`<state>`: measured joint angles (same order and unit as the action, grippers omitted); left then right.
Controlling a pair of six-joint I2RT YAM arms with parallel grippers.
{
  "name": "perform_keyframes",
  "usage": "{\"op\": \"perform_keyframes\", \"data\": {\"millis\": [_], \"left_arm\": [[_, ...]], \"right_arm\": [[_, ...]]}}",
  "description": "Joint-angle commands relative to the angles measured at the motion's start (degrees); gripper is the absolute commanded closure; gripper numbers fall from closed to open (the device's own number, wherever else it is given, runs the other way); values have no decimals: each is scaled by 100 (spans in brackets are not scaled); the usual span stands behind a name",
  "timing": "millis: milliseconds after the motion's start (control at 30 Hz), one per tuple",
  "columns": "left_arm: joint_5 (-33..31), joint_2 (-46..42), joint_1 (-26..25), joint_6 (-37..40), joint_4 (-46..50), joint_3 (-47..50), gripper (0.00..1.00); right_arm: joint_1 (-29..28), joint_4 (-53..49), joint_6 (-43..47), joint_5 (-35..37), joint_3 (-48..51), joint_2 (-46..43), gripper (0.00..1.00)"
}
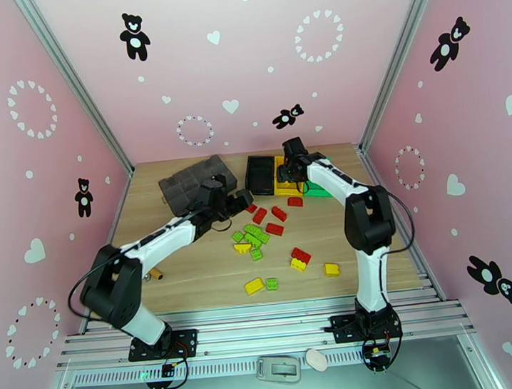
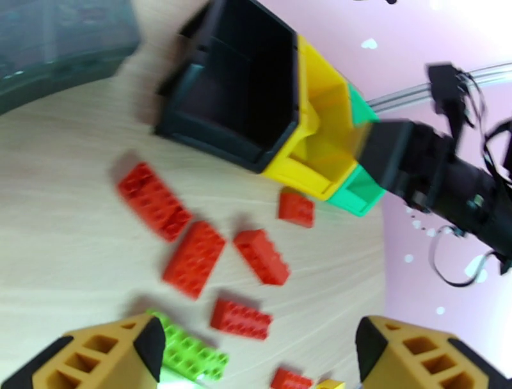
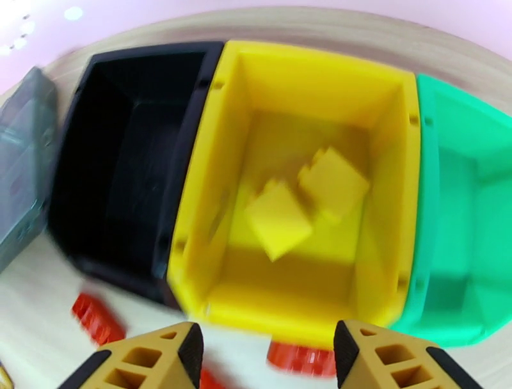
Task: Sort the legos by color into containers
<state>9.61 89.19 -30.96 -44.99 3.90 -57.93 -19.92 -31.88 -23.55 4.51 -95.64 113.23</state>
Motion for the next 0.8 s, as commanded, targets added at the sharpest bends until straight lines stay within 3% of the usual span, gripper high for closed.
{"op": "perform_keyframes", "data": {"millis": [0,367,767], "left_arm": [[-664,-492,-50,298,736,379,16],[-1475,-1497,26,237,1582,1382,16],[-824,-2013,982,56,1253,2300,15]], "right_arm": [[-257,154,0,-192,574,-882,39],[-1668,69,59,-282,2442,-2172,35],[-3701,102,-284,-118,3527,-2176,31]]}}
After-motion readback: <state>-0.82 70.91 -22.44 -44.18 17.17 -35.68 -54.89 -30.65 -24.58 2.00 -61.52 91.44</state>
